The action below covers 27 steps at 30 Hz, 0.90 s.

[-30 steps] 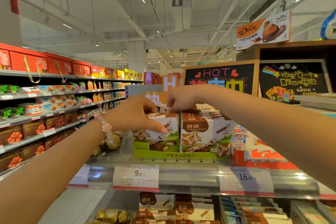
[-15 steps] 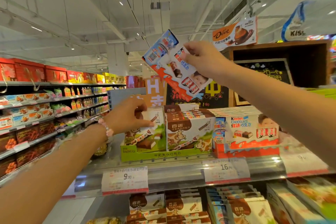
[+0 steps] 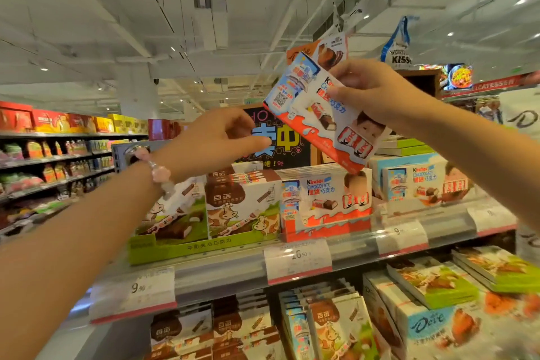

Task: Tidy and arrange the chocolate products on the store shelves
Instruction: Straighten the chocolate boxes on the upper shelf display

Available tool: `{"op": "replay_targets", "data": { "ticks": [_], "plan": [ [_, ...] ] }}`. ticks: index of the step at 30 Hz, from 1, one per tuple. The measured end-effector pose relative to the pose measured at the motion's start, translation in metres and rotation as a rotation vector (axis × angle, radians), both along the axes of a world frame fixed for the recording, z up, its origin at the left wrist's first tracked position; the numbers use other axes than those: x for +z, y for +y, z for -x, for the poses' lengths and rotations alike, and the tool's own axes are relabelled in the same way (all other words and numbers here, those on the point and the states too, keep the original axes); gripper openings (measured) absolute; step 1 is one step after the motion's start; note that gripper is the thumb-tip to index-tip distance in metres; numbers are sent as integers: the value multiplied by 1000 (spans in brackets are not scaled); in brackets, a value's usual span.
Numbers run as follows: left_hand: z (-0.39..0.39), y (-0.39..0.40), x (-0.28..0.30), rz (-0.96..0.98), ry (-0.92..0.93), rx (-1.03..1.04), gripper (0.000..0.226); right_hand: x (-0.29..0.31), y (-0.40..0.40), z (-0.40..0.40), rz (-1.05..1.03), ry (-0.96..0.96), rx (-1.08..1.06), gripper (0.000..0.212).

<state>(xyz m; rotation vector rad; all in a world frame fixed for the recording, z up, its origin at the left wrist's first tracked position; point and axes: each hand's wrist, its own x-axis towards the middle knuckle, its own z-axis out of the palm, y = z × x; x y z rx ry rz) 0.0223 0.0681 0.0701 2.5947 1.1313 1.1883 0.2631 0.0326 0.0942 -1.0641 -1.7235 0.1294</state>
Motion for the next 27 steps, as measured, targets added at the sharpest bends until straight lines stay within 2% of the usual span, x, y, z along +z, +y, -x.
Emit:
{"op": "replay_targets", "data": {
  "ticks": [2, 3, 5, 7, 10, 12, 16, 21, 23, 27],
  "plan": [
    [-22, -4, 2, 96, -97, -40, 85, -6, -1, -13, 8, 6, 19, 10],
    [-32, -4, 3, 117, -158, -56, 98, -10, -1, -19, 18, -3, 30, 10],
    [-46, -3, 3, 100, -229, -73, 103, -19, 1, -28, 35, -47, 42, 10],
    [-59, 0, 2, 107, -267, -124, 93, -28, 6, -36, 57, -91, 73, 11],
    [-76, 3, -3, 162, -279, -200, 58, -39, 15, -47, 63, -148, 126, 10],
    [-82, 4, -5, 141, -256, -195, 46, -44, 21, -52, 55, -189, 158, 11],
    [-83, 5, -13, 76, -201, -138, 40, -51, 30, -58, 86, -272, 259, 21],
    [-83, 6, -29, 56, -167, -50, 38, -50, 33, -83, 228, -540, 235, 68],
    [-84, 4, -31, 97, -179, -31, 37, -51, 33, -89, 205, -523, 253, 66],
    [-81, 1, -29, 213, -125, -5, 40, -56, 36, -93, 137, -424, 302, 43]
  ]
}}
